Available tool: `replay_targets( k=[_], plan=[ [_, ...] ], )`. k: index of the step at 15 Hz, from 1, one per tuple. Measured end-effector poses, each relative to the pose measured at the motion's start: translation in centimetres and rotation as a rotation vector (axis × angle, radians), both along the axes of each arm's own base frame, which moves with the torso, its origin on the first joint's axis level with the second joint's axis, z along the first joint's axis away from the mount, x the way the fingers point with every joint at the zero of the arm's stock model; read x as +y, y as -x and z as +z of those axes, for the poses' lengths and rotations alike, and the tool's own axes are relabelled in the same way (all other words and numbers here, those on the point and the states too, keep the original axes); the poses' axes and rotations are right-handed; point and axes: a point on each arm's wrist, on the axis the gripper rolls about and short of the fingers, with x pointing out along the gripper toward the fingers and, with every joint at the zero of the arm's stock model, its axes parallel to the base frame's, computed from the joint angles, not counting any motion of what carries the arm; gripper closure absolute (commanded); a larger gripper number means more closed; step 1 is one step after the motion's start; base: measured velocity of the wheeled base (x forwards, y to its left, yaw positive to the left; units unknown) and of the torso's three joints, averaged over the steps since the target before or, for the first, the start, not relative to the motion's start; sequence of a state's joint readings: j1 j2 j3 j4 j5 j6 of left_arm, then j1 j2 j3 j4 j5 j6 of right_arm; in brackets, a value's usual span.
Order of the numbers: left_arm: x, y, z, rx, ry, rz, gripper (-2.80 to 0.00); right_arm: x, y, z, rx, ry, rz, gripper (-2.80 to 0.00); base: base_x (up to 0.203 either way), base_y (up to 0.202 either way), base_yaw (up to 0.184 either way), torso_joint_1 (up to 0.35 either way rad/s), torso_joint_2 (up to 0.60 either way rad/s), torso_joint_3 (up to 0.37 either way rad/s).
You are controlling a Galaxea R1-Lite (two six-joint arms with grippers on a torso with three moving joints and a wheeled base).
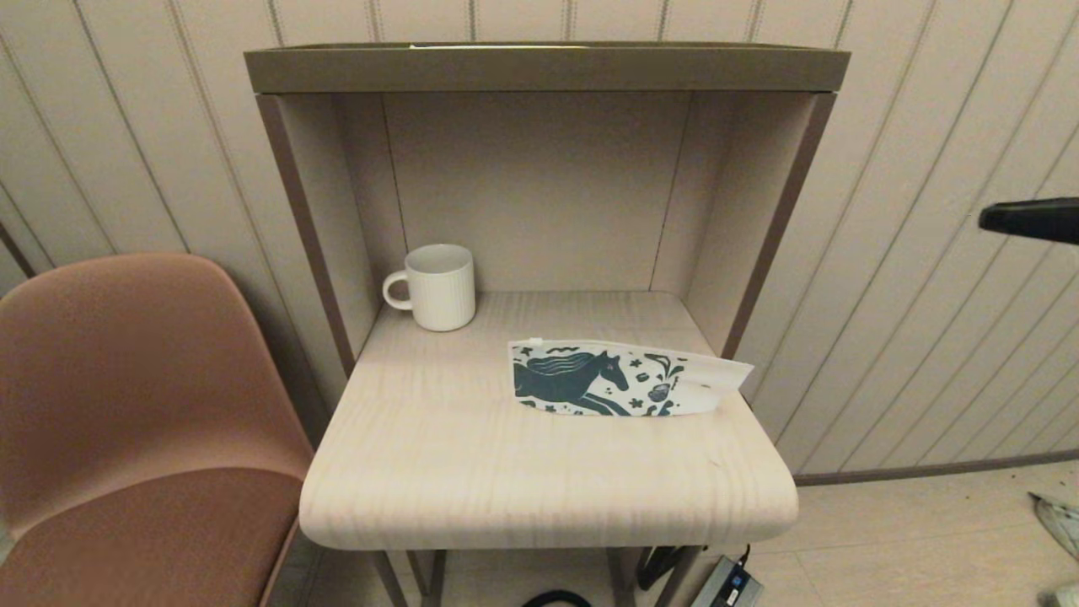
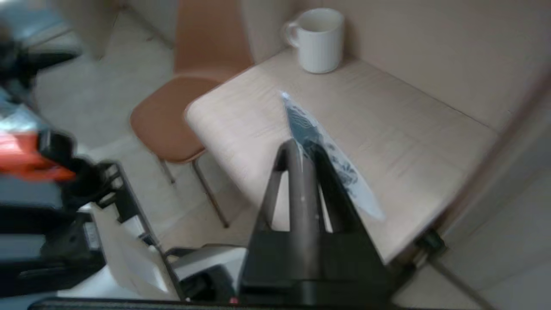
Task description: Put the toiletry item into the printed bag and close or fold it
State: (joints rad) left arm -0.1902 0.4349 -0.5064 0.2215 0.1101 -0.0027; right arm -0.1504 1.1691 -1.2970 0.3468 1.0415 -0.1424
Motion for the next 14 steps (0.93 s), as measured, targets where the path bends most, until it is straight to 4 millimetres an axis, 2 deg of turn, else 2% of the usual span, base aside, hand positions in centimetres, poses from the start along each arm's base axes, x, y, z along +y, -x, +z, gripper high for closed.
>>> replay_targets(
  k=[3,6,8,11,12,14],
  plan=[
    [0.7,1.2,-3.3,-0.002,-0.018,0.23,0.0,-0.8,2.3,0.2,-0.004,0.008,-0.223,0.0,0.0,0.0,0.0,0.0,0.0,0.0],
    [0.8,0.8,-5.9,-0.012,-0.027,0.311,0.0,-1.1,4.6,0.2,0.005,0.01,-0.484,0.0,0.0,0.0,0.0,0.0,0.0,0.0],
    [0.7,0.8,-7.0,0.0,-0.032,0.397,0.0,-1.2,5.4,-0.3,0.023,0.024,-0.623,0.0,0.0,0.0,0.0,0.0,0.0,0.0],
    [0.6,1.5,-8.7,0.019,-0.028,0.5,0.0,-1.2,5.9,-1.2,0.044,0.026,-0.684,0.0,0.0,0.0,0.0,0.0,0.0,0.0],
    [0.5,1.9,-9.2,-0.005,-0.021,0.471,0.0,-1.1,6.2,-1.6,0.054,0.024,-0.684,-2.8,0.0,0.0,0.0,0.0,0.0,0.0],
    [0.3,2.6,-10.0,-0.055,-0.052,0.345,0.0,-1.0,6.8,-2.5,0.062,0.026,-0.685,-2.8,0.0,0.0,0.0,0.0,0.0,0.0]
  ],
)
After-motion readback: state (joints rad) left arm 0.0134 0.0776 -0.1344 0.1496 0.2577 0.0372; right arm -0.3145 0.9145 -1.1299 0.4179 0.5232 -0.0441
